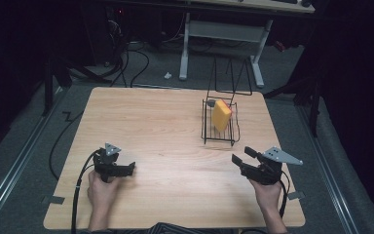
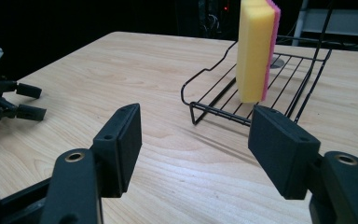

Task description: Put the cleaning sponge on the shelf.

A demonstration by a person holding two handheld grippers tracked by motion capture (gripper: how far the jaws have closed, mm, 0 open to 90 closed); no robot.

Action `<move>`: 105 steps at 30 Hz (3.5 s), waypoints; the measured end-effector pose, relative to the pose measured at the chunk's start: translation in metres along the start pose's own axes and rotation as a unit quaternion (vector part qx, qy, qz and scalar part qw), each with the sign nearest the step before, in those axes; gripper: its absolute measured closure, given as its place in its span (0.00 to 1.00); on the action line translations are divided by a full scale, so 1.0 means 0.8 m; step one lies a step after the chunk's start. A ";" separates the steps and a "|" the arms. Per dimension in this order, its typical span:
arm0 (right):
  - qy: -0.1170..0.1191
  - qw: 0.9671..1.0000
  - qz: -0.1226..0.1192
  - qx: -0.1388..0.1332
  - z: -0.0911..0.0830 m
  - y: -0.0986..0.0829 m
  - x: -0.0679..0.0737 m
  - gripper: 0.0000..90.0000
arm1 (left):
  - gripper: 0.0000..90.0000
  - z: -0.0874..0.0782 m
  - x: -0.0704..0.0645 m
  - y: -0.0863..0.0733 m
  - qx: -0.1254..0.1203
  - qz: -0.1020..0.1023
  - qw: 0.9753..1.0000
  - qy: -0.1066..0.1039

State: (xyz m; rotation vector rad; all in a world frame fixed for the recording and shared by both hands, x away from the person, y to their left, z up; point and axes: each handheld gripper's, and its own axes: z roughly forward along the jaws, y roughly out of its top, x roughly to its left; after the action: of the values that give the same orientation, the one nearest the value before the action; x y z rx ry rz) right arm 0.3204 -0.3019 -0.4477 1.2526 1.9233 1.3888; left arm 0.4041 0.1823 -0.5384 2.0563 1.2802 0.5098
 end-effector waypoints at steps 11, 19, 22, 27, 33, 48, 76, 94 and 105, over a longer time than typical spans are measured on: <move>-0.002 1.000 0.009 0.010 0.009 -0.014 -0.002 0.39 | 0.02 0.000 0.000 0.000 0.001 0.000 1.000 -0.001; -0.004 1.000 0.018 0.024 0.017 -0.022 -0.003 0.40 | 0.02 0.000 0.000 0.000 0.000 0.000 1.000 0.000; -0.006 0.999 0.021 0.029 0.021 -0.026 -0.004 0.41 | 0.02 0.000 0.000 0.000 0.001 0.000 1.000 -0.001; -0.010 0.999 0.024 0.035 0.027 -0.030 -0.005 0.41 | 0.02 0.000 0.000 0.000 0.000 0.000 1.000 0.000; -0.012 0.999 0.027 0.046 0.035 -0.035 -0.006 0.41 | 0.02 0.000 0.000 0.000 0.000 0.000 1.000 0.000; -0.023 0.997 0.034 0.059 0.052 -0.047 -0.012 0.41 | 0.02 0.000 0.000 0.000 0.001 0.000 1.000 0.000; -0.069 0.990 0.026 0.119 0.075 -0.071 -0.027 0.40 | 0.02 0.000 0.000 0.000 0.001 0.000 1.000 0.000; -0.095 0.984 0.006 0.153 0.082 -0.074 -0.026 0.39 | 0.02 0.000 0.000 0.000 0.000 0.000 1.000 0.000; -0.104 0.979 -0.029 0.174 0.083 -0.075 -0.021 0.34 | 0.02 0.000 0.000 0.000 0.000 0.001 1.000 0.000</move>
State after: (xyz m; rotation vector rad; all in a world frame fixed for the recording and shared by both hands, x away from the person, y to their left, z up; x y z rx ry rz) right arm 0.3558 -0.2877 -0.5309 1.4223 2.0917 0.8751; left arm 0.4040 0.1822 -0.5384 2.0586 1.2778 0.5098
